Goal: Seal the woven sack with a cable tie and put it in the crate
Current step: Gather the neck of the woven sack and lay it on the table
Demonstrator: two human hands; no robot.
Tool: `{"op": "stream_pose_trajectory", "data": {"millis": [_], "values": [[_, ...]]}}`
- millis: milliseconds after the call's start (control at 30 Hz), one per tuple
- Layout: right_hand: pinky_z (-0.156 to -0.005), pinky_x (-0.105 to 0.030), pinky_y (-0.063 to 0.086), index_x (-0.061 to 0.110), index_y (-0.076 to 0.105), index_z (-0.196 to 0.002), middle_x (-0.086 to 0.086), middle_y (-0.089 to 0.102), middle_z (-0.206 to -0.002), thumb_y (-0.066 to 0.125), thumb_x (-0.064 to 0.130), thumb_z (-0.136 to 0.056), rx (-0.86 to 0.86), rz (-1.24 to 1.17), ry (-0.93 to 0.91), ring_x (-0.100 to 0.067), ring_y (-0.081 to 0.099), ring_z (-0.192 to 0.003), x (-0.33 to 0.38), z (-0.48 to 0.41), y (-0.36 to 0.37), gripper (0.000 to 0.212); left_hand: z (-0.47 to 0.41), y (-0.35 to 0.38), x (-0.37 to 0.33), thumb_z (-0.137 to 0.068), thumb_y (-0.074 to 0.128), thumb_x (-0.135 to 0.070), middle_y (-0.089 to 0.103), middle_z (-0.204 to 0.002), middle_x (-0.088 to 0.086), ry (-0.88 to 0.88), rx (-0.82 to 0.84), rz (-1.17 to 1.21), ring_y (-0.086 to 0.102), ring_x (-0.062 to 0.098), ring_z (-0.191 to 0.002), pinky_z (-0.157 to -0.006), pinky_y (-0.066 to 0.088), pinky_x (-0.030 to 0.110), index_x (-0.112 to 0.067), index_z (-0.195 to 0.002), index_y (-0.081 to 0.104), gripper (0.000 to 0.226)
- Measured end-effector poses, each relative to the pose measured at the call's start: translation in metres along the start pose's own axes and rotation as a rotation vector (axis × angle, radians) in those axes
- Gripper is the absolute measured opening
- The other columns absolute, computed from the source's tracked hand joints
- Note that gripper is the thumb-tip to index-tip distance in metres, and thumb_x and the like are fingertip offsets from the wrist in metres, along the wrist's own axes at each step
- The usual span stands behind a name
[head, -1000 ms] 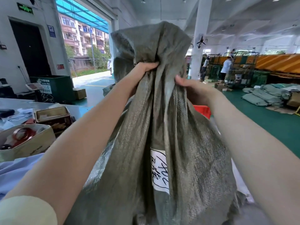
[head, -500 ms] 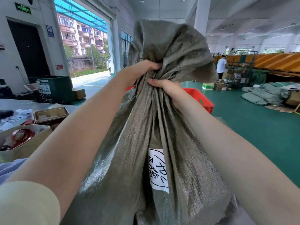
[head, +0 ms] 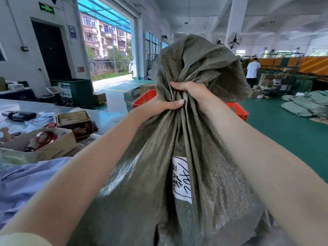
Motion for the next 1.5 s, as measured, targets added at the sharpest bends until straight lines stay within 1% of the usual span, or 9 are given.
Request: {"op": "stream_pose_trajectory", "data": {"millis": [333, 467, 600, 733, 900, 1067, 1233, 1333, 1500], "values": [[-0.077, -0.019, 0.055, 0.019, 0.063, -0.087, 0.010, 0.076, -0.069, 0.054, 0.027, -0.090, 0.482, 0.434, 0.388, -0.003, 0.071, -0.065, -0.009, 0.040, -0.031, 0.012, -0.012, 0.001, 0.013, -0.080, 0.068, -0.003, 0.060, -0.128, 0.012, -0.008, -0.251, 0.135, 0.056, 0.013, -0.107, -0.106, 0.042, 0.033, -0.001, -0.127, 0.054, 0.050], [-0.098, -0.024, 0.044, 0.014, 0.059, -0.118, 0.002, 0.064, -0.110, 0.066, 0.011, -0.082, 0.353, 0.377, 0.110, -0.013, 0.061, -0.101, -0.016, 0.040, -0.010, 0.037, -0.015, 0.007, -0.004, -0.080, 0.063, 0.008, 0.057, -0.130, 0.017, 0.083, -0.238, 0.036, 0.052, 0.011, -0.106, -0.093, 0.042, 0.023, 0.004, -0.127, 0.053, 0.049], [-0.082, -0.016, 0.052, 0.010, 0.059, -0.120, 0.000, 0.066, -0.104, 0.070, 0.010, -0.079, 0.260, 0.243, 0.091, -0.007, 0.064, -0.086, -0.019, 0.038, -0.007, 0.042, -0.022, 0.003, -0.014, -0.081, 0.057, 0.014, 0.054, -0.116, 0.001, 0.120, -0.176, -0.111, 0.057, 0.004, -0.091, -0.068, 0.046, -0.001, 0.008, -0.126, 0.052, 0.046], [-0.083, -0.018, 0.051, 0.001, 0.062, -0.118, -0.007, 0.067, -0.113, 0.078, 0.001, -0.069, -0.008, 0.159, 0.018, -0.013, 0.064, -0.090, -0.022, 0.032, 0.004, 0.051, -0.031, -0.005, -0.007, -0.078, 0.057, 0.020, 0.071, -0.082, -0.014, 0.116, -0.186, -0.092, 0.062, -0.015, -0.066, -0.076, 0.052, 0.013, 0.011, -0.126, 0.050, 0.049], [-0.102, -0.032, 0.047, -0.001, 0.062, -0.116, -0.010, 0.066, -0.120, 0.083, 0.005, -0.062, -0.192, 0.043, 0.024, -0.021, 0.063, -0.108, -0.021, 0.025, 0.015, 0.058, -0.017, -0.014, -0.035, -0.084, 0.063, -0.006, 0.061, -0.119, 0.005, 0.044, -0.130, -0.388, 0.055, 0.017, -0.107, -0.097, 0.043, 0.027, -0.004, -0.125, 0.056, 0.042], [-0.092, -0.036, 0.055, -0.004, 0.065, -0.110, -0.013, 0.070, -0.109, 0.082, 0.004, -0.055, -0.282, -0.191, 0.209, -0.024, 0.069, -0.096, -0.018, 0.025, 0.022, 0.058, 0.014, -0.025, -0.058, -0.079, 0.061, -0.011, 0.037, -0.146, 0.008, -0.114, -0.129, -0.349, 0.039, 0.012, -0.111, -0.073, 0.040, 0.016, -0.014, -0.141, 0.034, 0.068], [-0.046, -0.017, 0.050, -0.001, 0.059, -0.089, -0.005, 0.060, -0.036, 0.038, 0.009, -0.100, -0.108, -0.327, 0.375, -0.007, 0.054, -0.025, 0.000, 0.043, 0.035, 0.026, 0.048, -0.012, -0.054, -0.083, 0.061, -0.041, 0.002, -0.161, 0.004, -0.266, 0.071, -0.726, 0.017, 0.016, -0.143, -0.112, 0.026, 0.031, -0.016, -0.151, 0.001, 0.094], [-0.105, -0.031, 0.036, -0.002, 0.058, -0.090, -0.024, 0.069, -0.110, 0.033, 0.015, -0.102, -0.085, -0.422, 0.433, -0.016, 0.069, -0.100, 0.007, 0.064, 0.035, 0.033, 0.054, -0.011, -0.050, -0.067, 0.059, -0.069, -0.015, -0.159, 0.008, -0.350, 0.063, -1.024, -0.016, 0.025, -0.147, -0.119, -0.001, 0.043, -0.019, -0.149, -0.013, 0.120], [-0.112, -0.041, 0.026, -0.006, 0.049, -0.128, -0.013, 0.042, -0.145, 0.037, 0.018, -0.101, -0.146, -0.526, 0.522, -0.030, 0.040, -0.135, -0.015, 0.082, 0.020, 0.039, 0.053, 0.021, -0.028, -0.062, 0.055, -0.077, -0.018, -0.158, 0.012, -0.367, 0.203, -1.158, -0.013, 0.031, -0.147, -0.119, 0.001, 0.045, -0.017, -0.147, -0.020, 0.128]]}}
Point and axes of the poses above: each hand's wrist, its own z-axis away from the middle knuckle, its own y-axis out of the palm, x = y × z, the point moved 2 cm from there along -z, towards the middle knuckle
